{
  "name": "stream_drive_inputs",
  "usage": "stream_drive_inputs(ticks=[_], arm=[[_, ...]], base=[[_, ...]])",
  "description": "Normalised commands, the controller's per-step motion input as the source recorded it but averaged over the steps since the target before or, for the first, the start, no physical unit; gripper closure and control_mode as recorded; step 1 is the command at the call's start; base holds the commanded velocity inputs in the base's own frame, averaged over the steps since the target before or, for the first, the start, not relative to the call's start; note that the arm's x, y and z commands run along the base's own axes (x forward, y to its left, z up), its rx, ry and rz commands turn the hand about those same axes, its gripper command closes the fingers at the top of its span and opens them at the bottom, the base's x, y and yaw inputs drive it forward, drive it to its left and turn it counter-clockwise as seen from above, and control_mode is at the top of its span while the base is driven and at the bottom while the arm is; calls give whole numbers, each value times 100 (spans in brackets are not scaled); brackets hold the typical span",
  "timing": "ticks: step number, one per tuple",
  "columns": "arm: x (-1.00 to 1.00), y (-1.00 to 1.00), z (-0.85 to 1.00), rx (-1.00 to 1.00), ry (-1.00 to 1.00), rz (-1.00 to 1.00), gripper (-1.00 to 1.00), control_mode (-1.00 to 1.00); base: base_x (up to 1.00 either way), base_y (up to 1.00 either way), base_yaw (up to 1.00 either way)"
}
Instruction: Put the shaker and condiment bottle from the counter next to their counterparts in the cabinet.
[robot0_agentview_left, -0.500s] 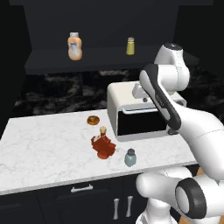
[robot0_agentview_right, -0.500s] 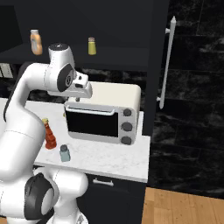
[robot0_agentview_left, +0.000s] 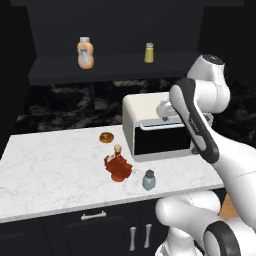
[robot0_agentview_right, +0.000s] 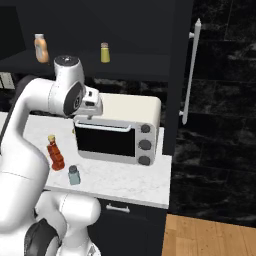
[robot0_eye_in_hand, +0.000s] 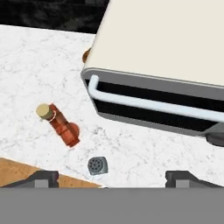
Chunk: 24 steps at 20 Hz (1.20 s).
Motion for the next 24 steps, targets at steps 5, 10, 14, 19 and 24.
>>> stream_drive_inputs(ticks=[5,10,14,19,24], arm=[[-61,-3,-77,35,-18,25,-100,-100],[-49,-1,-98,37,-21,26,-100,-100],[-45,0,-98,28,-27,25,-100,-100],[-15,-1,-24,9,-8,10,-100,-100],[-5,0,-57,-11,-10,24,-100,-100]], base=[[0,0,0],[0,0,0],[0,0,0],[0,0,0],[0,0,0]])
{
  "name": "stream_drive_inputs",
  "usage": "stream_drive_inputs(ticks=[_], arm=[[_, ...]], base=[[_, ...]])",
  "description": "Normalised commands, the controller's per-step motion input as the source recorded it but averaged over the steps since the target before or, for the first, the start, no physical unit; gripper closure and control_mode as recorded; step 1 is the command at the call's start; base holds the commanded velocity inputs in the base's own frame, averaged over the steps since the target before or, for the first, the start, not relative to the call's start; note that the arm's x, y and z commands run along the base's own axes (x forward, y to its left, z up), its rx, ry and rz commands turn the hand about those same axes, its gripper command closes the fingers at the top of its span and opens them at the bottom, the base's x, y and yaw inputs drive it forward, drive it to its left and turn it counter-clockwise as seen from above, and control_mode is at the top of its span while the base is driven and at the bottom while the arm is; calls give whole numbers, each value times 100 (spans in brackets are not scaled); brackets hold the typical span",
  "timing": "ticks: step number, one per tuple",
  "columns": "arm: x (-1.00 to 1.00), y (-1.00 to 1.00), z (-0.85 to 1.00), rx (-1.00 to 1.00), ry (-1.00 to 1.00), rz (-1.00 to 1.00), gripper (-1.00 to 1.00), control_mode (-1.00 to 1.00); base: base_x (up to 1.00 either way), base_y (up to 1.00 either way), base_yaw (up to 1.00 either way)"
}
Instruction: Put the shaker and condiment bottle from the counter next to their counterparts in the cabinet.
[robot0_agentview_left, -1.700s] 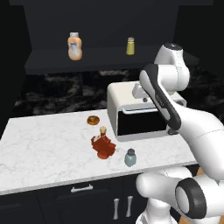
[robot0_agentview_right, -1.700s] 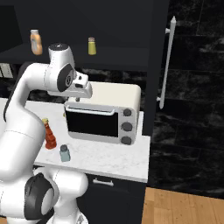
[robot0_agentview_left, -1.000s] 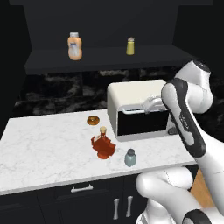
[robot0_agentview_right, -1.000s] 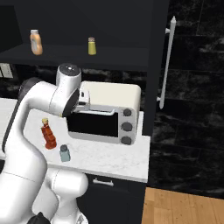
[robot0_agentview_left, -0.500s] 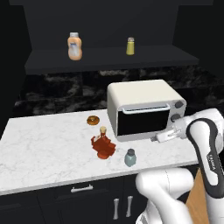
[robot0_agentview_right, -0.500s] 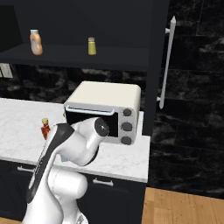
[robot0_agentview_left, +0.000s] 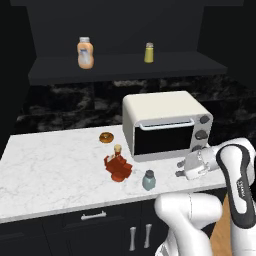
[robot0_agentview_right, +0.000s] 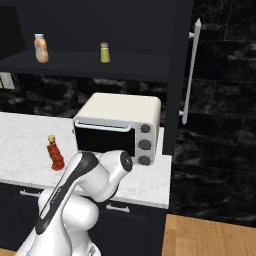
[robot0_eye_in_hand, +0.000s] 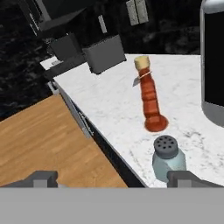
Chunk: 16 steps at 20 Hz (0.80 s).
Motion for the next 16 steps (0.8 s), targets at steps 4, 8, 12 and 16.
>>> stream_drive_inputs(ticks=[4,8,12,16], arm=[[-4,0,-47,-17,-8,14,-100,-100],[-4,6,-5,0,-14,8,-100,-100],[1,12,-17,0,-31,28,-100,-100],[0,0,0,0,-2,3,-100,-100]], base=[[0,0,0],[0,0,0],[0,0,0],[0,0,0]])
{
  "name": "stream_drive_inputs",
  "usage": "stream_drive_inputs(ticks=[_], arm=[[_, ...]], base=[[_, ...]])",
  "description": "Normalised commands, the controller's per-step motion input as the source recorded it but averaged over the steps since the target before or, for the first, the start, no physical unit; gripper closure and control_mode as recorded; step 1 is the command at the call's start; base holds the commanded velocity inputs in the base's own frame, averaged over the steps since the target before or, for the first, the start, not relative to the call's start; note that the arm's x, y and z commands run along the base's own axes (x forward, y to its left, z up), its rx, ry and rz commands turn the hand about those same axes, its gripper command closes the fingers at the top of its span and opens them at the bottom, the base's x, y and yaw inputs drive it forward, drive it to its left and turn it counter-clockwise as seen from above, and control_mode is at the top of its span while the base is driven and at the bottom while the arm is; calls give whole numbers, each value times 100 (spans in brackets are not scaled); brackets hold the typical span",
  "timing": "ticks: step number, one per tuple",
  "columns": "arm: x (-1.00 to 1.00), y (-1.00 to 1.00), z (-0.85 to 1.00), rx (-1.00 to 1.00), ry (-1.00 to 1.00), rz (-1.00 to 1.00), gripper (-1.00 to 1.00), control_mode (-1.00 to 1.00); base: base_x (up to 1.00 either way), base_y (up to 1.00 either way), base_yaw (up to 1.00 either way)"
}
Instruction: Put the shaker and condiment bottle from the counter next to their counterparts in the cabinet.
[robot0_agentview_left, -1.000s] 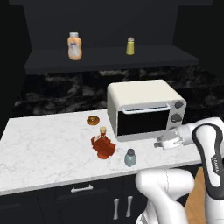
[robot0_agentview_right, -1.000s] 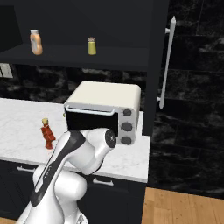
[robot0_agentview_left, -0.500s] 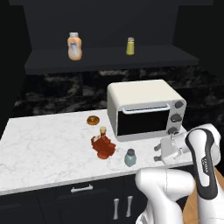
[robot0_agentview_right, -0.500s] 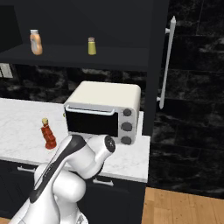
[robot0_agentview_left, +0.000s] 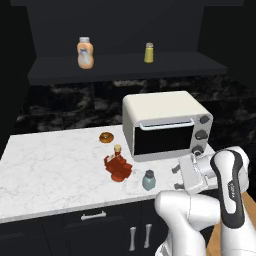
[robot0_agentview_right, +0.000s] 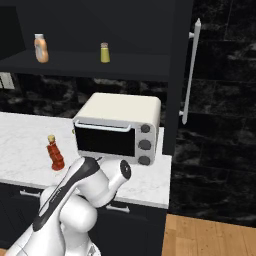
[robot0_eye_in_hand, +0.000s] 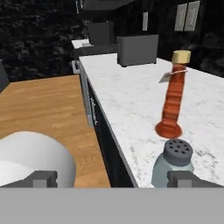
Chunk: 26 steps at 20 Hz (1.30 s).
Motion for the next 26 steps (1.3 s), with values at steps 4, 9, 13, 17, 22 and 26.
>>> stream_drive_inputs(ticks=[4,9,13,17,22,26], arm=[[15,24,0,0,0,0,-100,-100],[24,48,0,0,4,0,-100,-100],[7,48,-2,-3,9,0,-100,-100],[0,25,-19,-2,5,0,-100,-100],[7,0,-18,0,0,1,-100,-100],[15,0,-15,0,0,3,-100,-100]], base=[[0,0,0],[0,0,0],[0,0,0],[0,0,0],[0,0,0],[0,0,0]])
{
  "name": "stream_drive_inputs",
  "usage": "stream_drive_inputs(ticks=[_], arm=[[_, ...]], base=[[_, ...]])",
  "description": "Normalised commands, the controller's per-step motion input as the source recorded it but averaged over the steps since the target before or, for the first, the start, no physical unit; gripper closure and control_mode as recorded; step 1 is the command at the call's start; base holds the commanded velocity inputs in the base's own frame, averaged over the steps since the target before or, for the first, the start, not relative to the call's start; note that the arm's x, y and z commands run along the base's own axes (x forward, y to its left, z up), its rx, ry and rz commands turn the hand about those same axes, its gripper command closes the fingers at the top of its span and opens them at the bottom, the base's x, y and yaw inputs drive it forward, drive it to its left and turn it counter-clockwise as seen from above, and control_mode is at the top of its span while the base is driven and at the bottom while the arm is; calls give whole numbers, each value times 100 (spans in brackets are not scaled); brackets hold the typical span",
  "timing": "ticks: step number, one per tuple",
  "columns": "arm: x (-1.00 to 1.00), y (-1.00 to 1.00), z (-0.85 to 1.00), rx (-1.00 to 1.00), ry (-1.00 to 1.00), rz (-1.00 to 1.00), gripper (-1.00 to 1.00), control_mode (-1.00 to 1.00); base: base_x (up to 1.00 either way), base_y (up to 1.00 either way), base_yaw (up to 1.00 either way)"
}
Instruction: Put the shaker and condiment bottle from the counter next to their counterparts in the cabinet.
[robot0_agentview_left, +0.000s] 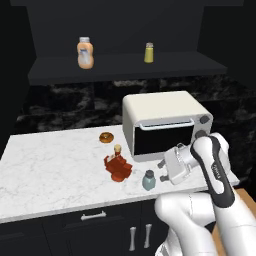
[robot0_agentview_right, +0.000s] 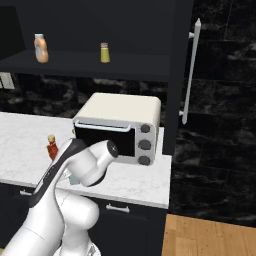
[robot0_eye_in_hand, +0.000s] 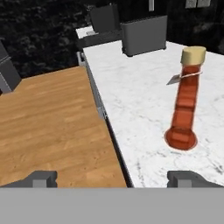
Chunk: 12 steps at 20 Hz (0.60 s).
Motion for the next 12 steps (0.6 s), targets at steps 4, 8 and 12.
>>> stream_drive_inputs(ticks=[4,8,12], arm=[[14,0,-33,0,0,3,-100,-100],[15,0,-55,0,-3,4,-100,-100],[8,0,-43,0,-3,3,-100,-100]], base=[[0,0,0],[0,0,0],[0,0,0]])
